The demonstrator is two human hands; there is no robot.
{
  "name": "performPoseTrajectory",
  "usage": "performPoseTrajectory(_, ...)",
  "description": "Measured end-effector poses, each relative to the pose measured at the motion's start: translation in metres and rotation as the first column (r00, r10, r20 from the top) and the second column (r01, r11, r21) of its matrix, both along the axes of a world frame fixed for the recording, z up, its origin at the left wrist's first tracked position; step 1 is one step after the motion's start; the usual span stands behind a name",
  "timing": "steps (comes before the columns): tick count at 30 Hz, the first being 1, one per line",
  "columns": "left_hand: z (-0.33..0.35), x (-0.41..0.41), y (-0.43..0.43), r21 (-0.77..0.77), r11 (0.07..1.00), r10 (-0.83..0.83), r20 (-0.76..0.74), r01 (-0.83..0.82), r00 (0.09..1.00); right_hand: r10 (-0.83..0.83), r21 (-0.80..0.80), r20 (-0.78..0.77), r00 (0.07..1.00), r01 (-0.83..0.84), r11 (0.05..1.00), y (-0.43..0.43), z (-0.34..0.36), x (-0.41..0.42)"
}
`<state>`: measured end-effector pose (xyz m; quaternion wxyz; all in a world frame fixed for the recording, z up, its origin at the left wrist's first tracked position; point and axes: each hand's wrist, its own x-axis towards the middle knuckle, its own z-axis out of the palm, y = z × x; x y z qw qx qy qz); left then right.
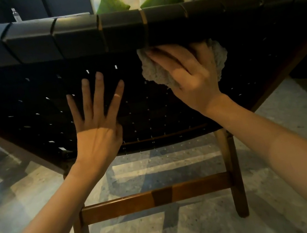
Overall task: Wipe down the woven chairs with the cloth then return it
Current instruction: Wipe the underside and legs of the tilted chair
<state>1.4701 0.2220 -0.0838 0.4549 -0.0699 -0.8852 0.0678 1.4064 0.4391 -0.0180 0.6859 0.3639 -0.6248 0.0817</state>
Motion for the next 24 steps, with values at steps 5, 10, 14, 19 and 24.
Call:
performPoseTrajectory(5, -0.006, -0.005, -0.007, -0.03, 1.0, 0.002, -0.012, -0.002, 1.0, 0.002, 0.198, 0.036, 0.999, -0.009, 0.98, -0.006, -0.039, -0.031)
performPoseTrajectory(10, -0.015, -0.008, -0.015, -0.054, 0.999, -0.003, -0.038, 0.001, 0.999, -0.101, 0.352, 0.203, 0.974, 0.024, 0.936, -0.006, -0.112, -0.062)
performPoseTrajectory(14, -0.019, -0.006, -0.018, -0.037, 0.999, -0.029, 0.009, 0.029, 1.0, -0.19, 0.52, 0.272, 0.943, 0.022, 0.854, -0.011, -0.156, -0.07)
performPoseTrajectory(19, -0.019, -0.004, -0.02, -0.026, 0.998, -0.055, 0.032, 0.056, 0.998, -0.353, 0.604, 0.581, 0.733, -0.098, 0.791, -0.019, -0.19, -0.057)
performPoseTrajectory(24, -0.016, 0.002, -0.025, -0.048, 0.998, -0.041, 0.063, 0.044, 0.997, -0.506, 0.691, 0.639, 0.58, -0.144, 0.708, -0.03, -0.183, -0.047)
